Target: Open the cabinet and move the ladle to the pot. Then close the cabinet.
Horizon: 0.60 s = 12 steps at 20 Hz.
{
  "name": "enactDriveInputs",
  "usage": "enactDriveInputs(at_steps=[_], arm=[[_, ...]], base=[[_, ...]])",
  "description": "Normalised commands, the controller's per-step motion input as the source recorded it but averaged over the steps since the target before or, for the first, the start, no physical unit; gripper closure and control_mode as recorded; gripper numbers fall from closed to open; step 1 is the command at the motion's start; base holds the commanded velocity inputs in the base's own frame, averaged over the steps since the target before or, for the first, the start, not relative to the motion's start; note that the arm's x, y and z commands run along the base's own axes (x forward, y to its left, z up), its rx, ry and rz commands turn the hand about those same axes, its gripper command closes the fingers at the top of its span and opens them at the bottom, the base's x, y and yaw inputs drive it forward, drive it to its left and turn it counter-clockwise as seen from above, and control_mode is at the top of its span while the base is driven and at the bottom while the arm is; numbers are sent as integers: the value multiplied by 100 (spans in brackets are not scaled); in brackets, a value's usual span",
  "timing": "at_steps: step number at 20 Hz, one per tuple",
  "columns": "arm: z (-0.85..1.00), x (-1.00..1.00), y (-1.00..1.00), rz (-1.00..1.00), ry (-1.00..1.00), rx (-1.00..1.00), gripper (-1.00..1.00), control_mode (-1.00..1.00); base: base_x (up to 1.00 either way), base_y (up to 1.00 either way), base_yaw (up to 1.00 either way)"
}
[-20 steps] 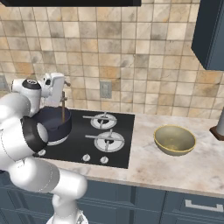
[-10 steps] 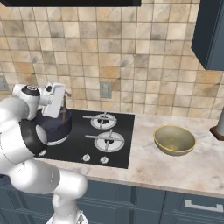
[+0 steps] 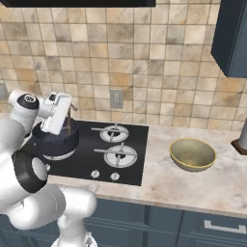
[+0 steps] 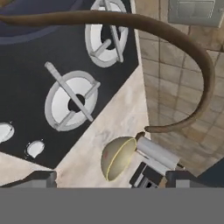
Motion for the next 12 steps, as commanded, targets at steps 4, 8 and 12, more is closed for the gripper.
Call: enactDriveInputs(at_steps=[4,8,12], arm=[[78,-51,-3,0,1,2,-100,-100],[100,-94,-8,0,0,21,-100,-100],[98,-100,-1,-3,6,34,-100,-100]], base=[[0,0,0],[0,0,0],[0,0,0]])
